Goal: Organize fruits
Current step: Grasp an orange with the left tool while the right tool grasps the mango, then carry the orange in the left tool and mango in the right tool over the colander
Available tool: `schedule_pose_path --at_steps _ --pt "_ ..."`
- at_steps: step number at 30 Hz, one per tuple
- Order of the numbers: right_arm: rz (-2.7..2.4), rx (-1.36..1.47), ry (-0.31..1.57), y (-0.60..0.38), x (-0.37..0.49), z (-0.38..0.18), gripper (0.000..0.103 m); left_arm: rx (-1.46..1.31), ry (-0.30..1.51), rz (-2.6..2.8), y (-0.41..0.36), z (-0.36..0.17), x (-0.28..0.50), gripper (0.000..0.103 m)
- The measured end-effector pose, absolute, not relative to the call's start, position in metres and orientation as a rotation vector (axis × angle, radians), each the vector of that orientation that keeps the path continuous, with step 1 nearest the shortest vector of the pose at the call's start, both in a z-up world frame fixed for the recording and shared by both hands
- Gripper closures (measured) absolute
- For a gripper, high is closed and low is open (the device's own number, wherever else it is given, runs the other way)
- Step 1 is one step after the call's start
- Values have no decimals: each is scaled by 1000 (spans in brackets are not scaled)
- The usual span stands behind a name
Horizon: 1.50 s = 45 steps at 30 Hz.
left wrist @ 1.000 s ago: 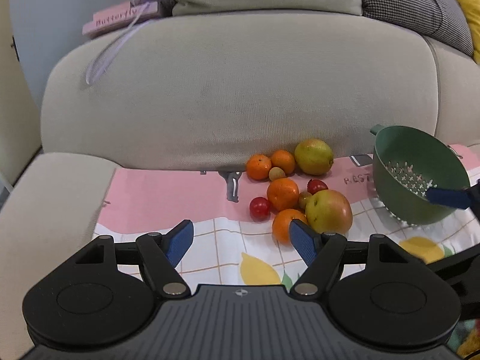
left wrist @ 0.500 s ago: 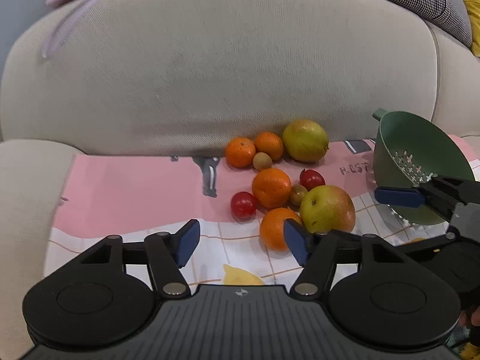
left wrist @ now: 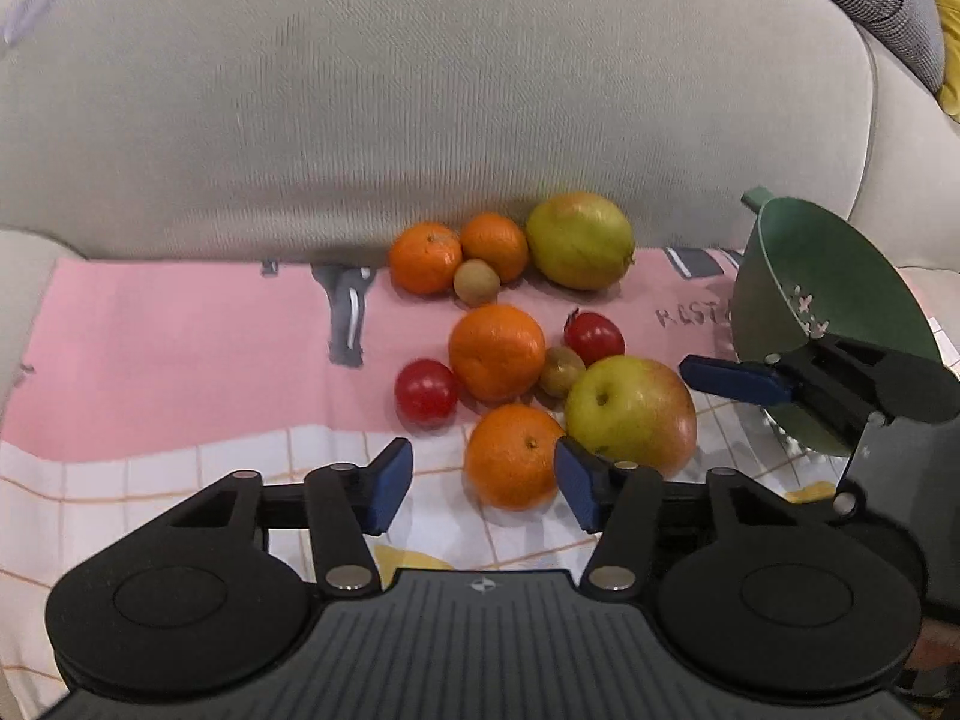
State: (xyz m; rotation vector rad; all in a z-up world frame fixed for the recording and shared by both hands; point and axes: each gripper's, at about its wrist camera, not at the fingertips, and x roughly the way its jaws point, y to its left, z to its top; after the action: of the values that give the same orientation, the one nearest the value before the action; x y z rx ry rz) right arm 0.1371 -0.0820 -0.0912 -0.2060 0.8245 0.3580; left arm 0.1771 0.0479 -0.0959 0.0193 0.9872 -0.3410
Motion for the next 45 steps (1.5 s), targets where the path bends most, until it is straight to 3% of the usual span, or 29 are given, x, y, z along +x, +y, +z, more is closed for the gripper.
schedule_pose_path --at_steps 6,24,30,45 --pt "355 -270 821 -77 134 -102 44 -4 1020 -353 44 -107 181 47" --pt "374 -314 817 -79 137 -110 44 -128 1072 -360 43 -126 193 47" --pt "373 -344 812 -78 129 -109 44 -119 1076 -354 37 -130 189 52" --pt "366 -300 777 -82 117 -80 44 -100 1021 -288 49 -79 163 52"
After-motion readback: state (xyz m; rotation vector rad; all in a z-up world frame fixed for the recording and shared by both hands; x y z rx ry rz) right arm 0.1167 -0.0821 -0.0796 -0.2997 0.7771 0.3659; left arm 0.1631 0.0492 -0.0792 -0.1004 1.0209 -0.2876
